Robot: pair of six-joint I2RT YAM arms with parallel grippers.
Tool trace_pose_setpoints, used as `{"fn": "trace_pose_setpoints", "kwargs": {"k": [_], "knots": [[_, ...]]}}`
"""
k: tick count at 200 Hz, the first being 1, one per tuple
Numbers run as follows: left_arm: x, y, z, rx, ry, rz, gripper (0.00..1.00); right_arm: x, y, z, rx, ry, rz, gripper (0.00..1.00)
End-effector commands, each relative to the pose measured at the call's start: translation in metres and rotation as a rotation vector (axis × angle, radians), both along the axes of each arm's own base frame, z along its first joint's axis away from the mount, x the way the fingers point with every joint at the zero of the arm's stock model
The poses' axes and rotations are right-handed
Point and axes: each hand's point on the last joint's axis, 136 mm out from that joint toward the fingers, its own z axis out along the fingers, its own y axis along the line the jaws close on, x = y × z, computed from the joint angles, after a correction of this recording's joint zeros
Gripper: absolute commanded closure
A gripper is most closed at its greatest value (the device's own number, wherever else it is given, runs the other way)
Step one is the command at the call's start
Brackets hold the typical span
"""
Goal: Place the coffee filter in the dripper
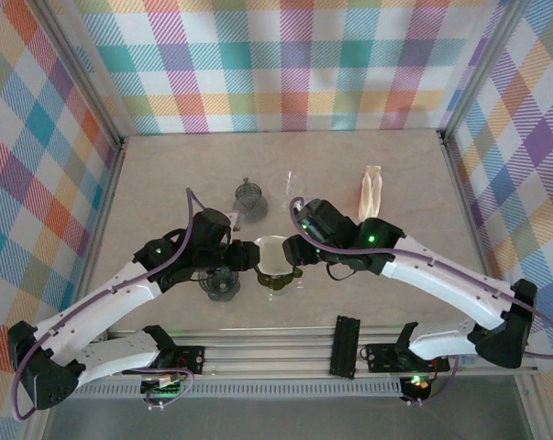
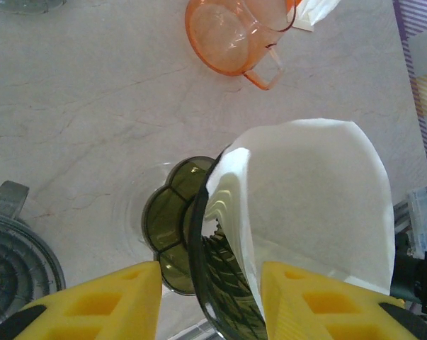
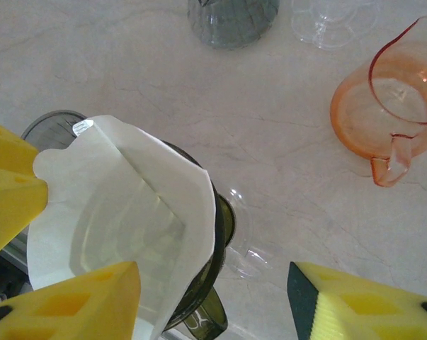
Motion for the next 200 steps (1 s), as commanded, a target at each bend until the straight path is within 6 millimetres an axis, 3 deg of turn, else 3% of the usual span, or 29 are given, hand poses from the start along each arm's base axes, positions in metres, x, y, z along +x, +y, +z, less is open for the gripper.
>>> {"fn": "trace_pose_setpoints", "kwargs": {"k": [1, 65, 139, 149, 173, 200], "knots": [[-0.005, 0.003, -0.004, 0.015, -0.006, -0.008, 0.59, 0.001, 0.014, 0.000, -0.001, 0.013, 0.045, 0.45], [-0.005, 0.006, -0.010, 0.023, -0.012, 0.003, 0.59, 0.006, 0.021, -0.016, -0.053, 0.036, 0.046, 0.66], [-0.003, 0.006, -0.016, 0.024, -0.010, 0.011, 0.60, 0.009, 0.015, -0.026, -0.106, 0.042, 0.027, 0.68], [-0.003, 0.006, -0.015, 0.023, -0.010, 0.012, 0.60, 0.009, 0.015, -0.028, -0.111, 0.043, 0.028, 0.64], [-0.003, 0.005, -0.016, 0.022, -0.009, 0.010, 0.60, 0.010, 0.016, -0.022, -0.092, 0.019, 0.037, 0.29], [-0.003, 0.005, -0.017, 0.019, -0.008, 0.012, 0.60, 0.011, 0.021, -0.021, -0.093, 0.022, 0.051, 0.18]]}}
